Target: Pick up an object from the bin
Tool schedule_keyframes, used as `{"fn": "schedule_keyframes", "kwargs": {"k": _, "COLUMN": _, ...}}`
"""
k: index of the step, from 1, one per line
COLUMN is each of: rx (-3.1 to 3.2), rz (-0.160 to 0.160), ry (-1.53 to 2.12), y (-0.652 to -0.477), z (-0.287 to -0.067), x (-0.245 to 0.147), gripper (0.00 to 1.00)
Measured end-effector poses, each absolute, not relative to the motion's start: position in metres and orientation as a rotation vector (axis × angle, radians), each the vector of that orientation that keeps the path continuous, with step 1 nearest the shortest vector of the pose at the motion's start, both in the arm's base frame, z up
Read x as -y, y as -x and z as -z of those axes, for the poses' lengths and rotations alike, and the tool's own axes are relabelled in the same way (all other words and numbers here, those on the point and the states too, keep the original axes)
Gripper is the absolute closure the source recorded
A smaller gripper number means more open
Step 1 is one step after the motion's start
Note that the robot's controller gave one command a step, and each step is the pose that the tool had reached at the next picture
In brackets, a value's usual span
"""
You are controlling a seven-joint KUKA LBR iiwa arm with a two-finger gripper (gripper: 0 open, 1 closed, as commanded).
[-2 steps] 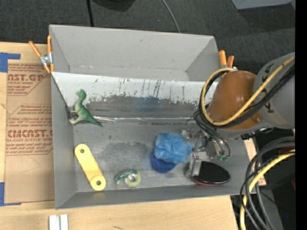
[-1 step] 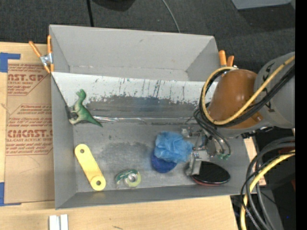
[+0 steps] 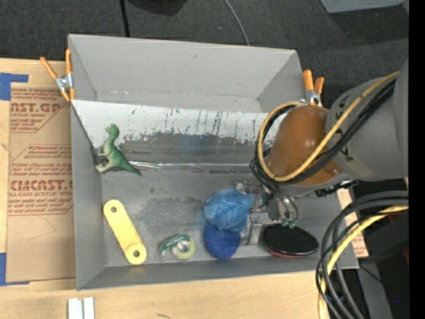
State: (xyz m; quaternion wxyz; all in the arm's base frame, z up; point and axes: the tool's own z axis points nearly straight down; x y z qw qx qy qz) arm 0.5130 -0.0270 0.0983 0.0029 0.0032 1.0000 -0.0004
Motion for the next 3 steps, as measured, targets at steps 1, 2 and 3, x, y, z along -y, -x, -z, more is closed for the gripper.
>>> {"fn": "schedule_keyframes", "kwargs": {"k": 1, "rx": -3.139, "rz": 0.000, "ry": -0.016, "y": -0.525, "z": -0.091, "x": 0.007, "gripper": 1.00}}
{"fn": "schedule_keyframes", "kwargs": {"k": 2, "rx": -3.140, "rz": 0.000, "ry": -0.016, "y": -0.525, "z": -0.091, "x": 0.007, "gripper": 1.00}}
{"fn": "schedule_keyframes", "kwargs": {"k": 3, "rx": -3.135, "rz": 0.000, "ry": 0.030, "y": -0.538, "z": -0.236, "x": 0.007, "gripper": 1.00}}
